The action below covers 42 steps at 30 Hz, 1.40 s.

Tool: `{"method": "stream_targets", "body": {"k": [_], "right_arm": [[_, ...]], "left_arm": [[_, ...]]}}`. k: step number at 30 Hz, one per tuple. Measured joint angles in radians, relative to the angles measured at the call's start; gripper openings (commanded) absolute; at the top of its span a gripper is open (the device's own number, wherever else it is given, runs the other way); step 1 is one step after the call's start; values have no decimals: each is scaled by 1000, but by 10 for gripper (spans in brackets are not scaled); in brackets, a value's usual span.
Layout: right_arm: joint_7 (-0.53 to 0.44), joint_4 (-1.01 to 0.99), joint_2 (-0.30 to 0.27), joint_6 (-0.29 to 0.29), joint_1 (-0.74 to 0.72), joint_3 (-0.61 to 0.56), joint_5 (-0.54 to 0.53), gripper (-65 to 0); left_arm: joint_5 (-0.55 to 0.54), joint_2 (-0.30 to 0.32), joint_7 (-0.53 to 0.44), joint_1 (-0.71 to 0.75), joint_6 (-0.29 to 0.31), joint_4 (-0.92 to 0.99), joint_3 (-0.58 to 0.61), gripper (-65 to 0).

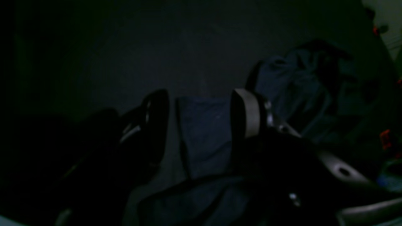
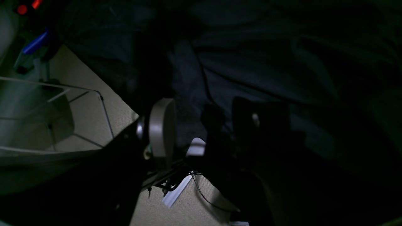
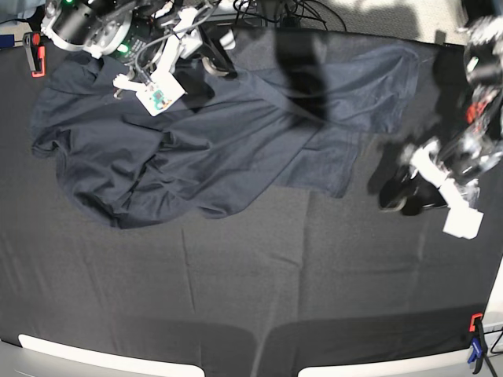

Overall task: Layout the t-shirt on the table in an organized manner, then fold the t-shirt properly
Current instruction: 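Release and regrasp the shirt hem corner with the left gripper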

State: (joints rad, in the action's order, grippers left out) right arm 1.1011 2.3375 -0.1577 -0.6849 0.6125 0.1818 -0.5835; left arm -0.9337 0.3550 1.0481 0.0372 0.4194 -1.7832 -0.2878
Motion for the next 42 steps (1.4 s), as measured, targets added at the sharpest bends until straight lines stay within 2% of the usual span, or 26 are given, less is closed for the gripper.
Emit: {"method": "stream_targets", "body": {"k": [2,4,6,9,14,21,27,34,36,40,42], "right_arm": [[0,0,0,0,0,0,0,-364],[0,0,0,0,0,0,0,-364],[0,0,0,0,0,0,0,-364],[0,0,0,0,0,0,0,-364],[0,0,0,0,0,0,0,-364],[0,0,0,0,0,0,0,-364],[0,0,0,0,0,0,0,-364],[0,0,0,0,0,0,0,-364],[0,0,0,0,0,0,0,-364],[0,0,0,0,0,0,1,-364],[-50,0,0,0,0,0,42,-364]], "left_arm": [[1,-30,-1,-42,3,106,0,-356],[13,-58,-1,-83,61,214,0,-356],[20,-82,-1,-119,90,310,-1,-356],[48,-114,-11,-161,96,431,0,-356],[166,-134,-130,-190,94,579,14,-356],[255,-130,-205,-196,102,605,167,-356],[248,-130,-177,-200,105,605,307,-356],[237,-125,-158,-201,107,603,327,-366],[236,-124,-157,-201,108,603,326,-430],[240,-122,-150,-198,105,604,327,-645],[239,-122,-158,-195,105,606,327,-650]]}}
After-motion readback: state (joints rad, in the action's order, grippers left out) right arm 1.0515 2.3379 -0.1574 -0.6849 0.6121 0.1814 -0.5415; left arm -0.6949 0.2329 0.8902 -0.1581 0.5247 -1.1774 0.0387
